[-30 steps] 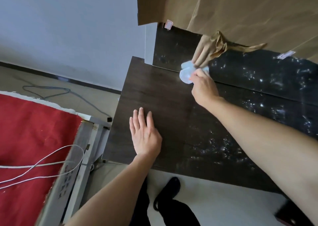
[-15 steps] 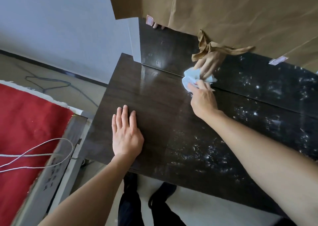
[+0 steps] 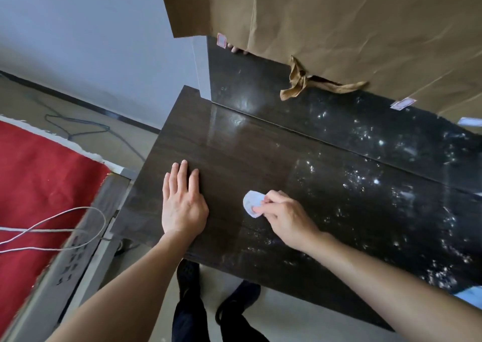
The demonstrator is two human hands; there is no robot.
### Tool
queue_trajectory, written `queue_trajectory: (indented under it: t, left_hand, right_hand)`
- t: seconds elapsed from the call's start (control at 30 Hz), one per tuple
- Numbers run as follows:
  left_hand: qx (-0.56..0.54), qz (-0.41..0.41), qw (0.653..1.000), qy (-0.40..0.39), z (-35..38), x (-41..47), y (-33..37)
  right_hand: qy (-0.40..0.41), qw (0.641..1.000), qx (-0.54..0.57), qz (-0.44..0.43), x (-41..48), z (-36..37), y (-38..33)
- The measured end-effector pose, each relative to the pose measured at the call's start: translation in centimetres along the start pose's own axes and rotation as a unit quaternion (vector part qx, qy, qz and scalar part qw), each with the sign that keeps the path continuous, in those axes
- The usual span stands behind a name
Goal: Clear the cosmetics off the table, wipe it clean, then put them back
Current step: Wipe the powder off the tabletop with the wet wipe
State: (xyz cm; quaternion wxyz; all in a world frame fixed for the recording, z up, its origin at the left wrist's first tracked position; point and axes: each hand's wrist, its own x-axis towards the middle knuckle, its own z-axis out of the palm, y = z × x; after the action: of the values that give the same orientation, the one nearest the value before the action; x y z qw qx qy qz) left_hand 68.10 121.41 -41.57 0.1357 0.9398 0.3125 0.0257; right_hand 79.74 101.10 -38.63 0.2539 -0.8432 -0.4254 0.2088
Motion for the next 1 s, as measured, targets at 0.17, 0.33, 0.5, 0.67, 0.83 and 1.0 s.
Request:
queue_trajectory:
  t: [0.17,0.33,0.5,0.67,0.83,1.0]
  left_hand:
    - [-0.008,0.006,1.000,0.012,0.3,0.0,-0.1]
    - [-0.004,0.012,1.000,0.019,0.5,0.0,-0.3]
    - [-0.014,0.010,1.000,0.008,0.2,-0.1,-0.2]
    - [-0.016,0.013,1.000,0.019,0.3,0.0,-0.2]
    - [-0.017,0.015,0.999,0.028,0.4,0.0,-0.3]
    - [-0.017,0.020,0.999,0.024,0.4,-0.1,-0.3]
  right_hand:
    - [0.177,0.971,-0.067,0.144,10.1,-6.2,4.7]
    - [0.181,0.967,-0.118,0.135,10.6,-2.6,3.7]
    - [0.009,0.999,-0.034,0.007,0.9,0.7,-0.7]
    - [0.166,0.976,-0.127,0.057,5.1,-5.4,4.4]
    - [0.200,0.953,-0.176,0.146,7.7,-6.7,8.7]
    - [0.161,0.970,-0.117,0.137,2.2,-3.1,5.9]
